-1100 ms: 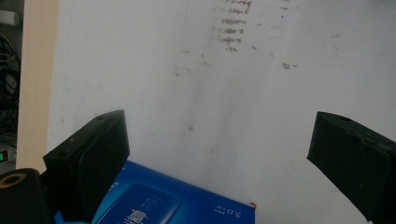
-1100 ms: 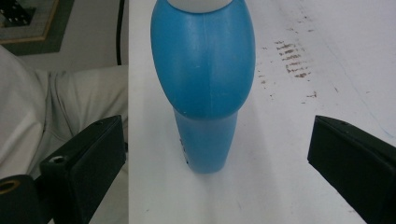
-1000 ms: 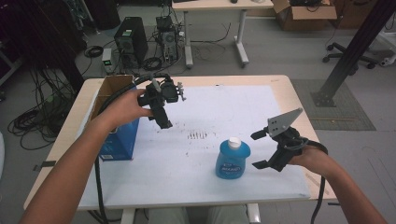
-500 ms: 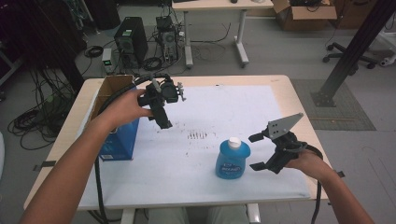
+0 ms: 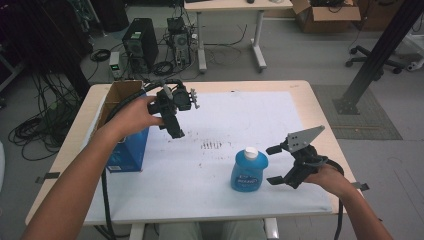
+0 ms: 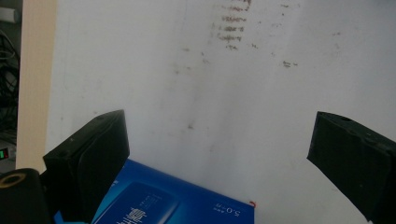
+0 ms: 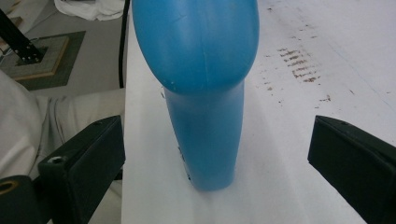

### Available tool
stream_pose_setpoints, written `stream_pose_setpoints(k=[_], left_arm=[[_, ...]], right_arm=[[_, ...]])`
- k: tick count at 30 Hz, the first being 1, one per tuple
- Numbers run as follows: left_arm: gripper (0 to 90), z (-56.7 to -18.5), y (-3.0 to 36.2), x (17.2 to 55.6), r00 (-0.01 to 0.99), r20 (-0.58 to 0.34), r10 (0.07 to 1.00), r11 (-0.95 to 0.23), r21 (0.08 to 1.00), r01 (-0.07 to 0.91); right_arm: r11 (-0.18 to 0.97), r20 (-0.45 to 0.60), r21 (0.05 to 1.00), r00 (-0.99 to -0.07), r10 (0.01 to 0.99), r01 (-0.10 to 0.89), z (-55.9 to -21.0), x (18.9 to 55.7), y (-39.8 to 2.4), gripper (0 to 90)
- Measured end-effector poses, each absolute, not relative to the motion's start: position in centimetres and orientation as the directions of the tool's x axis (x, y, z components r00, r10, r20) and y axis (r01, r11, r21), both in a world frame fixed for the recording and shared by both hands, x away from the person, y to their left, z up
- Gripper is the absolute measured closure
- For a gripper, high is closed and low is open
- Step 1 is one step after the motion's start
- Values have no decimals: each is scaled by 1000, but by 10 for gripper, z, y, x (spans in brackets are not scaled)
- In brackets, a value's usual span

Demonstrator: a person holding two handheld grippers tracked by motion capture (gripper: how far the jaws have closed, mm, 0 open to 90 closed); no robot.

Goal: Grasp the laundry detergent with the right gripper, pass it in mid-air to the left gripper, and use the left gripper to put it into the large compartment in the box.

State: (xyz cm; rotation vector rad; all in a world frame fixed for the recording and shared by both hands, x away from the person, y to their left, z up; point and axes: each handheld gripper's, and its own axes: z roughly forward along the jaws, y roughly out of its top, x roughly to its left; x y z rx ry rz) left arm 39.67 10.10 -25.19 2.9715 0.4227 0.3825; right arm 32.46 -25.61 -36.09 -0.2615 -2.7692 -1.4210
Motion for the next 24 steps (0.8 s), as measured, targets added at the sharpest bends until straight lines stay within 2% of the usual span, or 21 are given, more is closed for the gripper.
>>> stream_pose_setpoints(k=[12,24], left_arm=[[57,-252,100,397,930,235,283,-957,139,255],[57,-254,98,398,931,229,285,-956,138,258]], right_arm=[[562,95,810,-983,158,168,-369,325,-258,36],[558,106,814,-985,133,163,-379,328,-244,36]])
